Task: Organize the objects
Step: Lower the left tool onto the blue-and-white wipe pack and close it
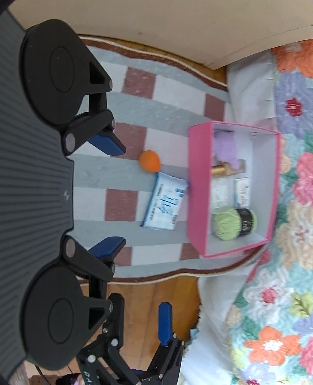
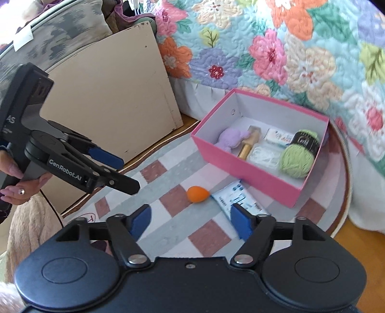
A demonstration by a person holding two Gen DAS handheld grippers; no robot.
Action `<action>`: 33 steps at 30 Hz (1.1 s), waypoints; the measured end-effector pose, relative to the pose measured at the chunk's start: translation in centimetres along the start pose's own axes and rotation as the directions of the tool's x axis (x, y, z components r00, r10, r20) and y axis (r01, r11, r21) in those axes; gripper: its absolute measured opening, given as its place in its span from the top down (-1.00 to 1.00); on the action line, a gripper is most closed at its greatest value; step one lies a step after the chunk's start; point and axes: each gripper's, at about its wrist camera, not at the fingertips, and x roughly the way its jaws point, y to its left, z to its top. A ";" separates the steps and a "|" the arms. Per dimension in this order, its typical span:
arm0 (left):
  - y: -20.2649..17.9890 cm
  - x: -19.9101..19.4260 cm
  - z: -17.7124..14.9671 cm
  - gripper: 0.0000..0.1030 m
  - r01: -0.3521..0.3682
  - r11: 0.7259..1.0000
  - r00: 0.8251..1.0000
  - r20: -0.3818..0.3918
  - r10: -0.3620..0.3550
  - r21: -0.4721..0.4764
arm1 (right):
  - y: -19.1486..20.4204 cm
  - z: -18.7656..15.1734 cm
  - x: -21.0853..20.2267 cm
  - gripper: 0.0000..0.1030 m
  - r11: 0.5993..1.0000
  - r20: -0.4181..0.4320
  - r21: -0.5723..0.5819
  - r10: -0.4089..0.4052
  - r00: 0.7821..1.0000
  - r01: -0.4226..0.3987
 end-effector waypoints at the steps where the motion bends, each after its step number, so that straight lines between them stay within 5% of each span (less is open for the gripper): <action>1: 0.1 0.6 -0.2 -0.43 -0.001 1.000 1.000 -0.006 0.001 0.005 | -0.3 -0.7 0.6 -0.65 1.000 0.007 0.008 0.001 1.000 -0.001; 9: 1.3 5.5 -0.5 -0.59 -0.010 1.000 1.000 0.025 0.010 0.029 | -3.4 -5.1 6.0 -0.68 0.991 0.033 0.131 -0.025 0.999 0.020; 25: 1.6 17.8 5.3 -0.81 -0.068 0.993 0.994 0.092 0.059 0.100 | -9.3 -8.3 14.6 -0.68 0.940 0.082 0.312 -0.168 0.982 0.134; 33: 0.7 22.9 7.0 -0.77 -0.116 0.991 0.993 0.010 0.115 0.074 | -11.9 -9.2 16.4 -0.62 0.884 0.103 0.467 -0.084 0.991 0.026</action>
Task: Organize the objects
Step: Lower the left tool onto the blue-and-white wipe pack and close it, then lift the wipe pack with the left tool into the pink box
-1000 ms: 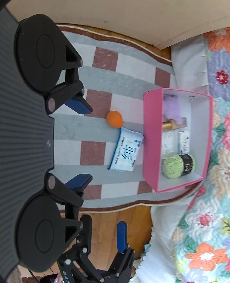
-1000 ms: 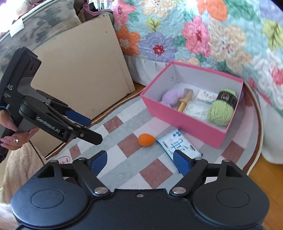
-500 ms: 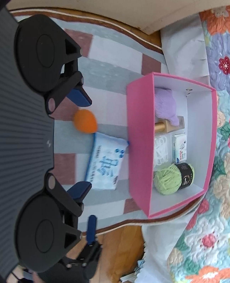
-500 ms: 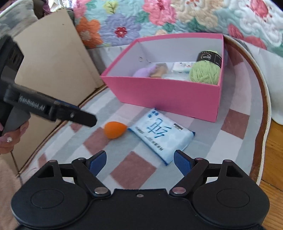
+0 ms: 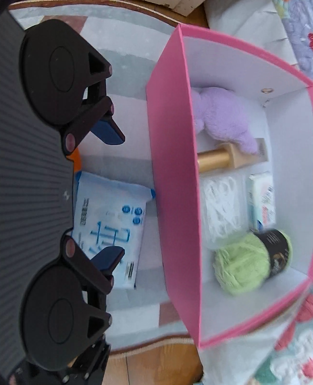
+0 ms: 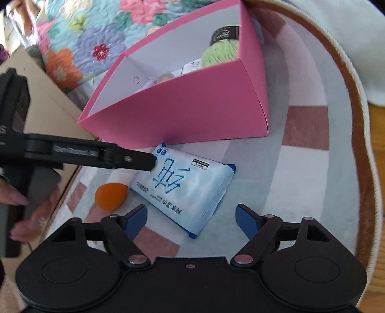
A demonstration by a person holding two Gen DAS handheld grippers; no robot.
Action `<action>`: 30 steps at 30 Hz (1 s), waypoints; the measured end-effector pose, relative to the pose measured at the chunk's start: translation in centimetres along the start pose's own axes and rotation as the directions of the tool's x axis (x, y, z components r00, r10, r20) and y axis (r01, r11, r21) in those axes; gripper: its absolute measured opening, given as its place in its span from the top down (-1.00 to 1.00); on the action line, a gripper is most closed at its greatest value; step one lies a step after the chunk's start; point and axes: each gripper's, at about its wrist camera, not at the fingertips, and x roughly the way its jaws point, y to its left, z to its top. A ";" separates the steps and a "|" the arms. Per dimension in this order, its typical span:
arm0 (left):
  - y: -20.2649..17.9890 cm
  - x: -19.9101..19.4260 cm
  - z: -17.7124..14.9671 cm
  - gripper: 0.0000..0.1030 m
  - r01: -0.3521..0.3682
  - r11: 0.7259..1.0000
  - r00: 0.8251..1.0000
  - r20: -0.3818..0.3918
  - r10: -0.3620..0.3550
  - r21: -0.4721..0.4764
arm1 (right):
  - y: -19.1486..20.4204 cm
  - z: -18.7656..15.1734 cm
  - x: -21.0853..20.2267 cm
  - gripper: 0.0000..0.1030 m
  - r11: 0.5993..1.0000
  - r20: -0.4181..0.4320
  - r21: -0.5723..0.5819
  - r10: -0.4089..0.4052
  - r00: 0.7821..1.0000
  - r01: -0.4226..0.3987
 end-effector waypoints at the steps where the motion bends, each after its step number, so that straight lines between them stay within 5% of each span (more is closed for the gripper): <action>1: 0.0 0.4 0.1 -0.76 -0.021 1.000 1.000 -0.012 0.021 -0.011 | 0.0 0.0 0.1 -0.62 1.000 0.005 0.003 0.007 1.000 -0.007; 5: 0.4 1.0 0.1 -0.76 0.016 0.999 1.000 -0.001 -0.016 -0.048 | 0.3 0.1 0.3 -0.62 1.000 0.003 -0.005 -0.001 1.000 0.001; 9: 0.2 1.1 -0.6 -0.11 0.125 0.986 0.991 -0.037 -0.130 -0.113 | 0.3 0.3 0.4 -0.61 1.000 0.008 -0.008 -0.003 1.000 0.003; 10: 0.1 1.0 -0.7 0.02 0.141 0.983 0.988 -0.048 -0.147 -0.118 | 0.3 0.4 0.4 -0.51 1.000 0.007 -0.010 -0.001 1.000 0.001; 11: -0.1 0.8 -0.8 0.08 0.149 0.983 0.987 -0.051 -0.155 -0.103 | 0.2 0.4 0.3 -0.13 1.000 -0.002 -0.013 0.015 1.000 -0.015; 13: -0.3 0.2 -1.2 0.24 0.148 0.984 0.987 -0.043 -0.153 -0.101 | -0.1 0.4 0.2 0.06 1.000 -0.006 -0.017 -0.008 1.000 0.008; 20: 0.4 -0.3 -3.9 0.36 0.244 0.929 0.957 -0.086 -0.277 -0.280 | 0.3 -0.5 -1.0 0.19 0.983 0.001 -0.156 -0.098 0.995 0.097; 24: -1.2 -0.6 -5.6 0.35 0.202 0.939 0.973 -0.051 -0.224 -0.278 | 0.9 -1.1 -1.4 0.11 0.965 0.005 -0.215 -0.152 0.988 0.149; 26: -1.2 -0.8 -6.2 0.30 0.184 0.939 0.980 -0.018 -0.197 -0.290 | 1.2 -1.4 -1.3 -0.08 0.950 0.024 -0.246 -0.191 0.981 0.191; 30: -0.9 -0.6 -6.3 0.24 0.191 0.929 0.980 0.017 -0.196 -0.317 | 0.6 -1.3 -1.3 -0.13 0.965 0.026 -0.195 -0.173 0.985 0.174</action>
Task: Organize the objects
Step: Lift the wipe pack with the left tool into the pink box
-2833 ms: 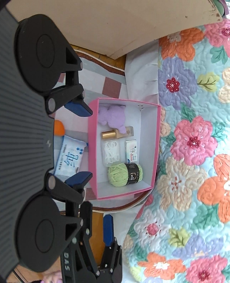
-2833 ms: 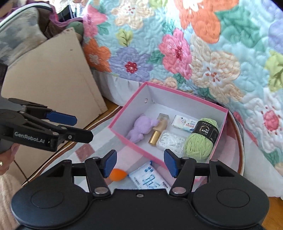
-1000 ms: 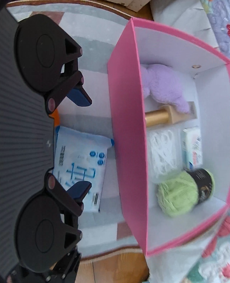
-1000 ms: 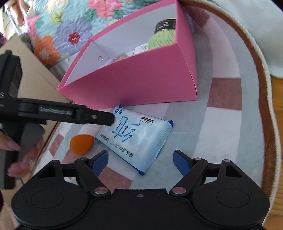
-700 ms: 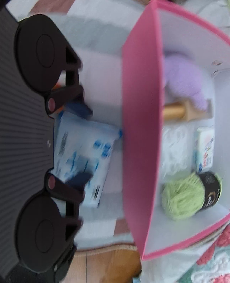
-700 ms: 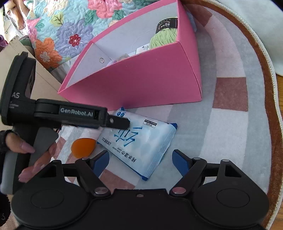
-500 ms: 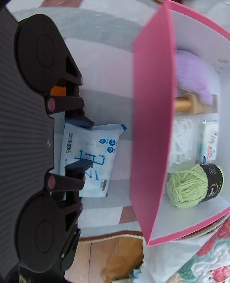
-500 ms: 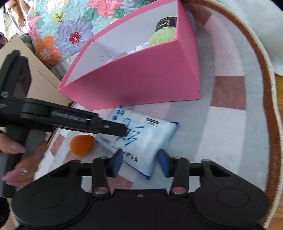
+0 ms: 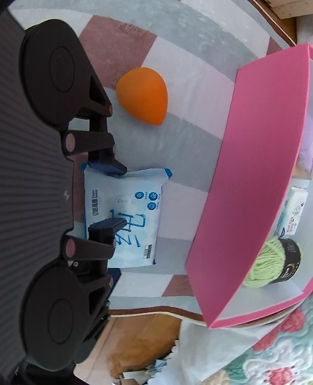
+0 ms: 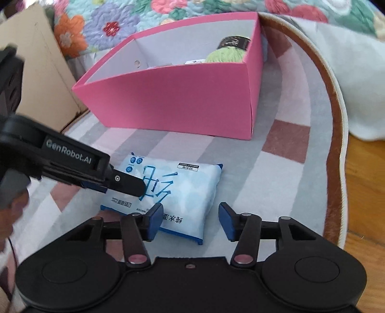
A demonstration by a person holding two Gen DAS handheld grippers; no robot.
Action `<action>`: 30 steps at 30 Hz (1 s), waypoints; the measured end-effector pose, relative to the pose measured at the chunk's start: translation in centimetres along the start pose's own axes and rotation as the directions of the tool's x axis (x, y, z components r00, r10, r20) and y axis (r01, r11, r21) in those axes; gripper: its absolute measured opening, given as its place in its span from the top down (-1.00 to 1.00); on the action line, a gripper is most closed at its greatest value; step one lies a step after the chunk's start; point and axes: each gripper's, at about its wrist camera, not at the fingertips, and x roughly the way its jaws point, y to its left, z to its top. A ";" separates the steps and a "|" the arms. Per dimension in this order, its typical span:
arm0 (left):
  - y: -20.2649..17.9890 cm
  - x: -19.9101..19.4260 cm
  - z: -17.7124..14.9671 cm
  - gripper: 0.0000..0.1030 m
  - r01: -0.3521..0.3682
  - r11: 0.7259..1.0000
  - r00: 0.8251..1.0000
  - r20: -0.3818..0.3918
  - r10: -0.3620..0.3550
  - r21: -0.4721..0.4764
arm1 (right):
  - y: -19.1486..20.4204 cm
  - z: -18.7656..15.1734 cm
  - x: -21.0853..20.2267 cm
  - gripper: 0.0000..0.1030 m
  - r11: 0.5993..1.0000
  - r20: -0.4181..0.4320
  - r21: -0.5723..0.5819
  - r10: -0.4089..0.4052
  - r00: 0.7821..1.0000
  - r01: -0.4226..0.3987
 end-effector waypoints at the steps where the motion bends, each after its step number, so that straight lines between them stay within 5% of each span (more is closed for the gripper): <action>1: 0.0 0.0 0.0 0.25 0.002 1.000 1.000 0.004 -0.002 -0.002 | 0.0 0.0 0.0 -0.12 1.000 -0.001 0.007 0.001 1.000 -0.001; 7: -0.8 -0.4 -2.1 0.32 0.000 0.999 0.998 0.060 -0.002 0.038 | 1.6 -0.7 0.2 -0.10 0.999 0.011 -0.049 0.012 1.000 -0.011; 11: -0.9 -1.2 -3.2 0.32 0.012 1.000 0.999 0.048 -0.012 0.014 | 2.0 -1.2 -0.2 -0.39 0.998 -0.004 -0.045 0.042 0.999 -0.042; 19: -1.3 -2.6 -5.6 0.32 0.037 0.999 0.999 0.032 -0.037 -0.012 | 3.2 -2.9 -1.5 -0.66 0.997 -0.039 -0.056 0.053 0.998 -0.056; 30: -2.5 -6.9 -7.4 0.32 0.043 0.997 0.999 0.026 -0.045 0.062 | 4.5 -3.5 -5.6 -0.68 0.992 -0.086 -0.052 0.107 0.991 -0.112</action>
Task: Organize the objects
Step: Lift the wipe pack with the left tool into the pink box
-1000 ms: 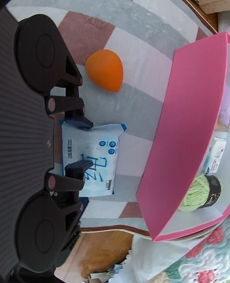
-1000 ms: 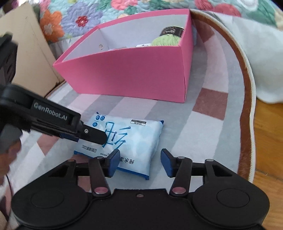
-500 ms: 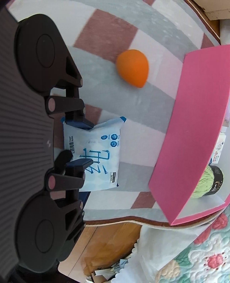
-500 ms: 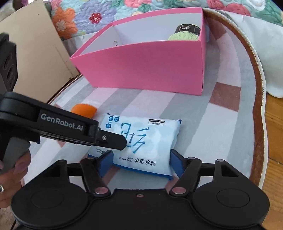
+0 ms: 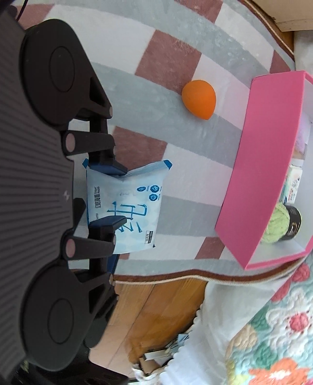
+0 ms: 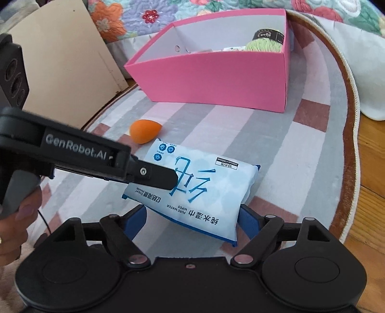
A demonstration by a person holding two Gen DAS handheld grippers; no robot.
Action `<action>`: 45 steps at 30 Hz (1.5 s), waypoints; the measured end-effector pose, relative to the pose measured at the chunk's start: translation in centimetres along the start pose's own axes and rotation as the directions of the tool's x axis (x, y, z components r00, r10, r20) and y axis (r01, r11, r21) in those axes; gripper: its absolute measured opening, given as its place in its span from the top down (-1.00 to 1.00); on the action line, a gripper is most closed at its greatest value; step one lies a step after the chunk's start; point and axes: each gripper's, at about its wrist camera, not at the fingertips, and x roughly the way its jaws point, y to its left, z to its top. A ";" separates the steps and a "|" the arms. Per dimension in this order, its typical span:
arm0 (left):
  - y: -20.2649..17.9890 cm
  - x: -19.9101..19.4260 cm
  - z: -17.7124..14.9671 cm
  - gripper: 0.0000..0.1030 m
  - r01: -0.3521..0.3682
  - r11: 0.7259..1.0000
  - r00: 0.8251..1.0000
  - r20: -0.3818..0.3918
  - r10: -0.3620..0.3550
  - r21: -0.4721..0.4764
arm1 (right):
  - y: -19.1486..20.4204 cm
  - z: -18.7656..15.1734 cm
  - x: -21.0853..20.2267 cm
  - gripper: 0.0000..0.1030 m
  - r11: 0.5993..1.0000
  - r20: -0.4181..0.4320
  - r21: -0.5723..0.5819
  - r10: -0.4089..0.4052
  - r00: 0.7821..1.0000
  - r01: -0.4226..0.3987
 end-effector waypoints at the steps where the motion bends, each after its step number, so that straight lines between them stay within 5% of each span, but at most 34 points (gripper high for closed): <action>1: -0.2 -0.5 -0.2 0.32 -0.001 1.000 1.000 0.001 0.001 0.008 | 0.2 0.1 -0.6 -0.68 1.000 0.000 0.002 0.009 1.000 -0.009; 11: -2.1 -5.9 -1.1 0.33 0.015 0.995 0.997 0.080 -0.023 0.097 | -0.2 1.3 -5.6 -0.68 0.982 0.042 0.097 0.161 0.986 -0.164; 29: -2.3 -14.8 0.2 0.33 0.021 0.996 0.990 0.136 -0.034 0.091 | 7.2 5.9 -10.8 -0.67 0.989 0.063 -0.117 0.101 0.993 -0.094; 36: -2.6 -19.4 3.3 0.33 -0.023 0.991 0.975 0.220 -0.007 0.135 | 10.8 9.4 -12.2 -0.62 0.981 0.108 -0.188 0.065 0.992 -0.044; 45: -0.1 -20.9 10.5 0.32 0.032 0.990 0.975 0.212 -0.061 0.138 | 14.6 15.6 -12.5 -0.47 0.969 0.196 -0.233 -0.038 0.980 0.084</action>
